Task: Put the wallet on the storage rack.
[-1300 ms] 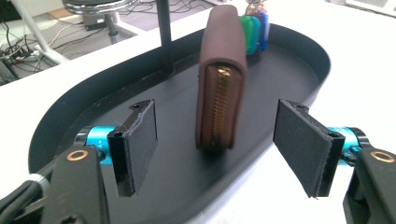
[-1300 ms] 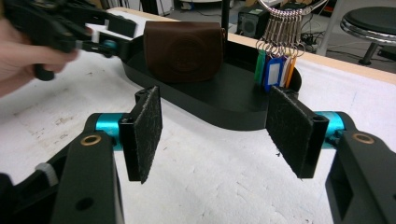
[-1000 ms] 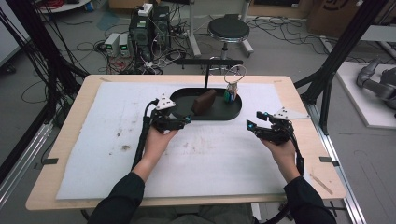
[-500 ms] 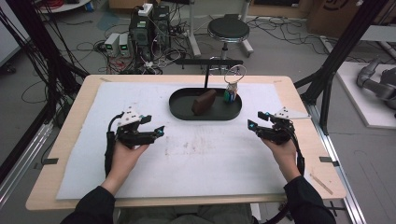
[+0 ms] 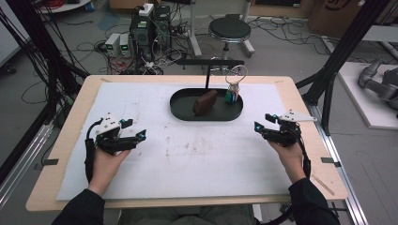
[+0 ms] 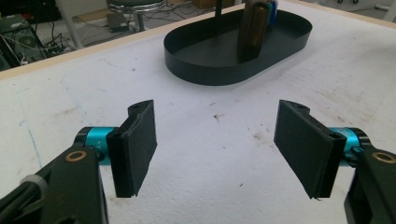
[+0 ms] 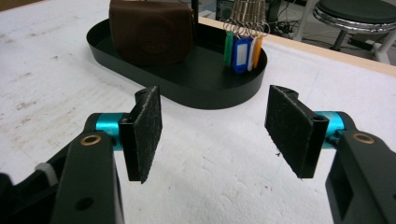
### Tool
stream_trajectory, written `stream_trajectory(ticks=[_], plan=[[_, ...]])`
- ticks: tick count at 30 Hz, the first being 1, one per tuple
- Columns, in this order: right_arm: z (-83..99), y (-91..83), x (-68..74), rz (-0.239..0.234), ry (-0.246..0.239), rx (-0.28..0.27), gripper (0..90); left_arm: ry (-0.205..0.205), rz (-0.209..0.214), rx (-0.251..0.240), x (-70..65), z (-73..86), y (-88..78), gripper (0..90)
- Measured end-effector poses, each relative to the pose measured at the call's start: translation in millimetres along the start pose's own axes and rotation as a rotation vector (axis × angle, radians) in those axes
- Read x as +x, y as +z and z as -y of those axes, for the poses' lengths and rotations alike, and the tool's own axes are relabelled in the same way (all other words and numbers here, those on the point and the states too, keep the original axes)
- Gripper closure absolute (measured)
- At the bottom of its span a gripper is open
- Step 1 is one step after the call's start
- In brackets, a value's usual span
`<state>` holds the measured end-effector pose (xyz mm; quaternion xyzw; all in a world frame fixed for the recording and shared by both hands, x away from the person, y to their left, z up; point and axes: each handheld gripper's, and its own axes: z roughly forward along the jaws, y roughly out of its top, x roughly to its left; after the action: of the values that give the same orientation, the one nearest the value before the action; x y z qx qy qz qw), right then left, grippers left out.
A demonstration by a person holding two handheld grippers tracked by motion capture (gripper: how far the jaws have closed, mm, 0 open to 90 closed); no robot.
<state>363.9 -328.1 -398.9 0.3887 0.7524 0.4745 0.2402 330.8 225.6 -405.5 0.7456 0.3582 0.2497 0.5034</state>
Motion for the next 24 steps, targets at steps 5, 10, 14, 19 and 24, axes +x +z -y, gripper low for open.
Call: stream_trajectory(ticks=[5,10,14,19,24], plan=[[1.3,0.2,1.7,0.015,-0.027,0.018,37.2,-0.003,-0.005,-0.006,4.6,3.4,-0.9,29.8],[3.2,0.6,2.0,0.016,-0.042,0.032,37.2,-0.002,-0.009,-0.002,8.4,5.8,0.3,29.8],[4.7,-1.6,-0.4,0.018,-0.038,0.032,37.2,-0.003,-0.018,-0.004,9.9,6.3,0.6,29.8],[6.4,-3.8,-3.7,0.024,-0.026,0.028,37.2,-0.001,-0.020,-0.003,10.6,6.4,0.5,29.8],[6.5,-3.9,-4.0,0.021,-0.021,0.027,37.2,0.004,-0.011,0.000,10.3,6.7,1.7,29.8]])
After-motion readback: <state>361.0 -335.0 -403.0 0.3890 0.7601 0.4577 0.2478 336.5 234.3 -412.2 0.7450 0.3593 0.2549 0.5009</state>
